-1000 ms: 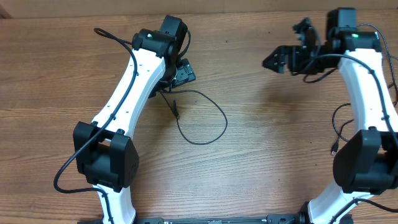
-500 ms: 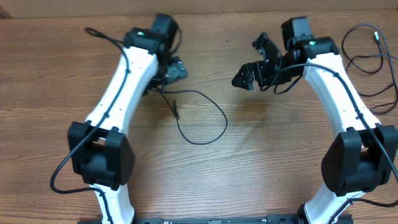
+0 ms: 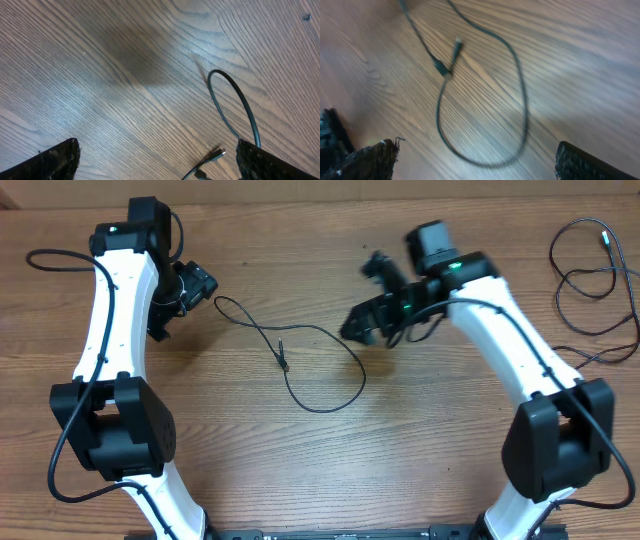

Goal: Untangle cables

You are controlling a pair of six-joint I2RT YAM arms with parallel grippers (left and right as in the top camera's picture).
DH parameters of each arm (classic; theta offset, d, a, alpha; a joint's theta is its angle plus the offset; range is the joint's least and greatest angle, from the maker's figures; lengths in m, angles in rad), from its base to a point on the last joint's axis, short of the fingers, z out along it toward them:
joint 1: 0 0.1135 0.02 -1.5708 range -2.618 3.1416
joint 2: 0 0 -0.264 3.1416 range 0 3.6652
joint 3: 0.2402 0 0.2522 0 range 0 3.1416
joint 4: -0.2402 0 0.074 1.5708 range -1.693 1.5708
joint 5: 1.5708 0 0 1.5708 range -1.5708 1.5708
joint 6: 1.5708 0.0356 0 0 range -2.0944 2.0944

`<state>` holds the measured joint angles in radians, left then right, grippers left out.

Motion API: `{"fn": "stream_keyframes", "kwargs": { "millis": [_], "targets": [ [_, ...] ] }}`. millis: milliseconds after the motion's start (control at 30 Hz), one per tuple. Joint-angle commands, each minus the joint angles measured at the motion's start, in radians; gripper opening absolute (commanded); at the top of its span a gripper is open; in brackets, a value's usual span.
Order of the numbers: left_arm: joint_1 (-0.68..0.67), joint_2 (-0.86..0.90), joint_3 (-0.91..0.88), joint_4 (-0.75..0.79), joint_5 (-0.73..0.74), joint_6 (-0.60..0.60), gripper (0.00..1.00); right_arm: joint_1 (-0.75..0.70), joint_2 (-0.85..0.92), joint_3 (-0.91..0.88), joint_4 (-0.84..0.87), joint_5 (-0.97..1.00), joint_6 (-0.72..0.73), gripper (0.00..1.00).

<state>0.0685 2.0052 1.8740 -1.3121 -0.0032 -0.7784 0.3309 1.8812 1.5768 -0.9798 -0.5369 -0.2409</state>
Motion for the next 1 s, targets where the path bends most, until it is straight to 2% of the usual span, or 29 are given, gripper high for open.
{"fn": "stream_keyframes", "kwargs": {
  "millis": [0,200,333,600,733,967],
  "targets": [
    [0.003,0.017,0.006,0.001,0.002,-0.007,1.0,0.108,-0.005,-0.005,0.062,0.105,0.028,1.0],
    [0.003,0.017,0.006,0.008,-0.006,-0.007,0.99,0.26,-0.005,-0.005,0.2,0.259,0.036,1.0],
    [0.003,0.017,0.006,0.008,-0.006,-0.007,0.99,0.327,0.002,-0.005,0.302,0.388,0.136,1.0],
    [0.003,0.017,0.006,0.008,-0.006,-0.007,1.0,0.361,0.11,-0.005,0.439,0.383,0.28,0.96],
    [0.003,0.017,0.006,0.008,-0.006,-0.007,1.0,0.372,0.186,-0.005,0.483,0.378,0.294,0.89],
    [0.003,0.017,0.006,0.008,-0.006,-0.007,1.0,0.413,0.262,-0.005,0.538,0.379,0.293,0.88]
  ]
}}
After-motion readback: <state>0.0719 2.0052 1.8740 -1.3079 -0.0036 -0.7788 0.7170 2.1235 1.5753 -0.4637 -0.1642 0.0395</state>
